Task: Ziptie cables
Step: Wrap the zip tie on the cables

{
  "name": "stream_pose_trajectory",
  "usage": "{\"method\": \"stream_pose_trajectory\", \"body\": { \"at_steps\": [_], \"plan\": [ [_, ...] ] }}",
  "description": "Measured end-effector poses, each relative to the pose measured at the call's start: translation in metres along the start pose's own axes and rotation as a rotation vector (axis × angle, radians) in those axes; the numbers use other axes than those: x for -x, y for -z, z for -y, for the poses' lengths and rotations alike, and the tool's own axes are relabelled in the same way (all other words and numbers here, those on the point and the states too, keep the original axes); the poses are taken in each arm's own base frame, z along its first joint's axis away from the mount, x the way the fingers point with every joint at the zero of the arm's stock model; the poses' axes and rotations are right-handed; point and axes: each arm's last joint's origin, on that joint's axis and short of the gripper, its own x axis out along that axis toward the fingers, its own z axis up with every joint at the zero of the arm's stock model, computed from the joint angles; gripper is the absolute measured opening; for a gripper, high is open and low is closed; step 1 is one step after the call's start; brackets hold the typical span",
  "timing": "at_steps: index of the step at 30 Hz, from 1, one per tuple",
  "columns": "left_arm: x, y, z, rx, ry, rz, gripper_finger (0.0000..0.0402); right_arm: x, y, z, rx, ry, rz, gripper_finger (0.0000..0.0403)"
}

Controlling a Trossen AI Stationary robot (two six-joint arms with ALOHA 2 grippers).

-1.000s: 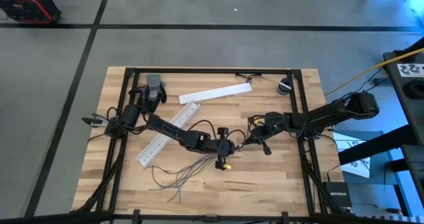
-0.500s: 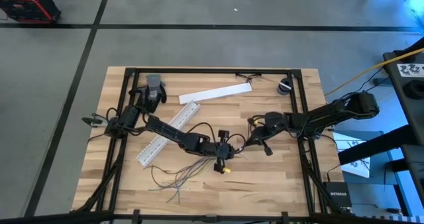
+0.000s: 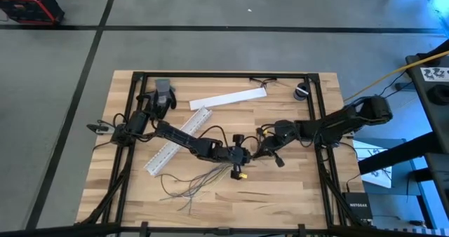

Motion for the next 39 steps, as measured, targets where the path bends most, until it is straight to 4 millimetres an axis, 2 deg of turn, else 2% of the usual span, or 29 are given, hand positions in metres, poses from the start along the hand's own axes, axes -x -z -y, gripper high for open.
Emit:
{"method": "stream_pose_trajectory", "body": {
  "at_steps": [6,10,16,23,28,34,39],
  "plan": [
    [0.0,0.001,0.0,0.002,0.001,-0.009,0.0,-0.02,-0.007,0.002,0.006,-0.019,-0.029,0.0],
    [0.0,0.001,0.002,0.015,0.004,-0.011,0.0012,-0.023,-0.01,0.004,0.005,-0.018,-0.032,0.0],
    [0.0,0.003,0.002,0.088,0.003,-0.025,0.0066,-0.023,-0.009,0.004,-0.003,-0.001,-0.042,0.0],
    [0.023,-0.008,0.004,0.06,0.028,-0.065,0.0141,-0.023,-0.009,0.005,-0.032,0.01,-0.042,0.0],
    [0.026,-0.011,0.006,0.078,0.034,-0.054,0.0178,-0.023,-0.009,0.006,-0.033,0.047,-0.051,0.0],
    [0.026,-0.012,0.005,0.106,0.007,-0.053,0.0201,-0.023,-0.009,0.006,-0.034,0.071,-0.051,0.0],
    [0.027,-0.015,-0.004,0.163,-0.032,-0.043,0.0199,-0.023,-0.009,0.007,-0.034,0.096,-0.056,0.0]
  ]
}}
